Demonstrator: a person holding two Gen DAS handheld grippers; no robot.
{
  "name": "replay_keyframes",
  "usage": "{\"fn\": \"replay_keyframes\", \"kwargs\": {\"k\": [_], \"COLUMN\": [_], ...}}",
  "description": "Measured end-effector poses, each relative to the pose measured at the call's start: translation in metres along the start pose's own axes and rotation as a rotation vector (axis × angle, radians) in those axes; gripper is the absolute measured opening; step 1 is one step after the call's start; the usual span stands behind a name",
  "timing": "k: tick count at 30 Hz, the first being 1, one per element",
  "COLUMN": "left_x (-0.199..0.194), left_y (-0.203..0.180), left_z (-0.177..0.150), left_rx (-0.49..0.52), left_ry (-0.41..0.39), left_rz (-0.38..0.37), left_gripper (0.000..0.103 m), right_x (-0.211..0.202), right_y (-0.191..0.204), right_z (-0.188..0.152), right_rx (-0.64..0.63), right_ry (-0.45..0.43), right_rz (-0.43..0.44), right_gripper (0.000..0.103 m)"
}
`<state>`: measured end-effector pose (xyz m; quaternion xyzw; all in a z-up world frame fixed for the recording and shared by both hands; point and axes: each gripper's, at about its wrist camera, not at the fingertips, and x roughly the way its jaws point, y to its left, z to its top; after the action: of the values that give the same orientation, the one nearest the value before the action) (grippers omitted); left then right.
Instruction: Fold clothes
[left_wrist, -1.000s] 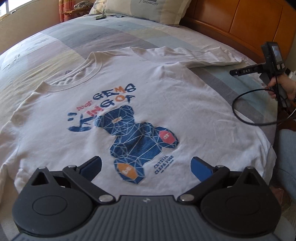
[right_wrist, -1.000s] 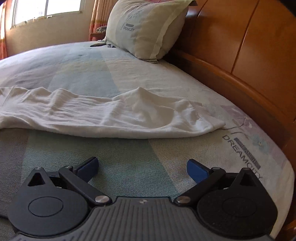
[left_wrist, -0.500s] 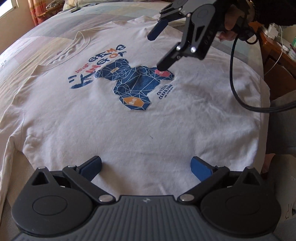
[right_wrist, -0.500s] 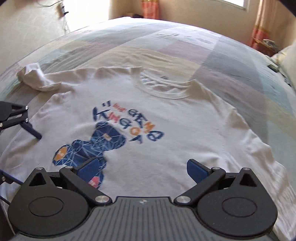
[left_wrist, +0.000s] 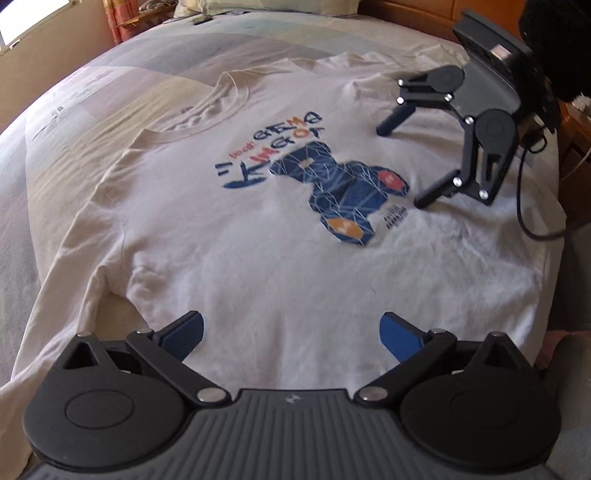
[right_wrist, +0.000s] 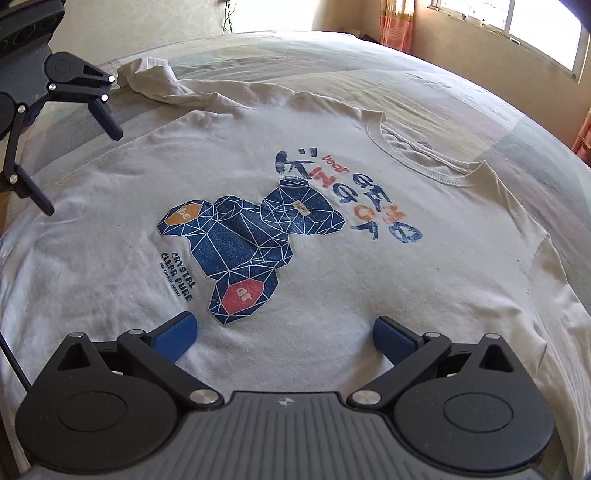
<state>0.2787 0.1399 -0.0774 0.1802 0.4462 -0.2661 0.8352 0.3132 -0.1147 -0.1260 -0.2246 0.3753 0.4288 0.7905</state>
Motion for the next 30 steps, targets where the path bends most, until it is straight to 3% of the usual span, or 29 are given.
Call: {"fn": "replay_keyframes", "kwargs": {"k": [2, 6, 8, 13, 17, 21, 25, 30], "left_x": [0.021, 0.050, 0.045, 0.029, 0.026, 0.025, 0.016, 0.025], "left_y": [0.014, 0.036, 0.041, 0.044, 0.051, 0.051, 0.049, 0.039], "left_z": [0.013, 0.012, -0.002, -0.021, -0.021, -0.005, 0.017, 0.067], "left_rx": [-0.029, -0.153, -0.225, -0.276, -0.258, -0.204, -0.233, -0.247], "left_ry": [-0.025, 0.007, -0.017, -0.015, 0.016, 0.084, 0.083, 0.069], "left_rz": [0.025, -0.005, -0.033, -0.082, -0.130, -0.138, -0.104, -0.018], "left_gripper": [0.101, 0.100, 0.101, 0.102, 0.102, 0.101, 0.101, 0.101], "right_x": [0.000, 0.002, 0.003, 0.008, 0.011, 0.011, 0.009, 0.009], "right_y": [0.001, 0.003, 0.003, 0.006, 0.009, 0.013, 0.016, 0.016], "right_z": [0.000, 0.002, 0.006, 0.013, 0.017, 0.018, 0.014, 0.021], "right_rx": [0.008, 0.023, 0.030, 0.074, 0.133, 0.189, 0.199, 0.195], "right_ry": [-0.003, 0.012, 0.036, 0.076, 0.091, 0.081, 0.050, 0.092], "right_rz": [-0.008, -0.022, -0.026, -0.063, -0.109, -0.154, -0.174, -0.178], "right_gripper": [0.103, 0.103, 0.103, 0.103, 0.103, 0.103, 0.103, 0.103]}}
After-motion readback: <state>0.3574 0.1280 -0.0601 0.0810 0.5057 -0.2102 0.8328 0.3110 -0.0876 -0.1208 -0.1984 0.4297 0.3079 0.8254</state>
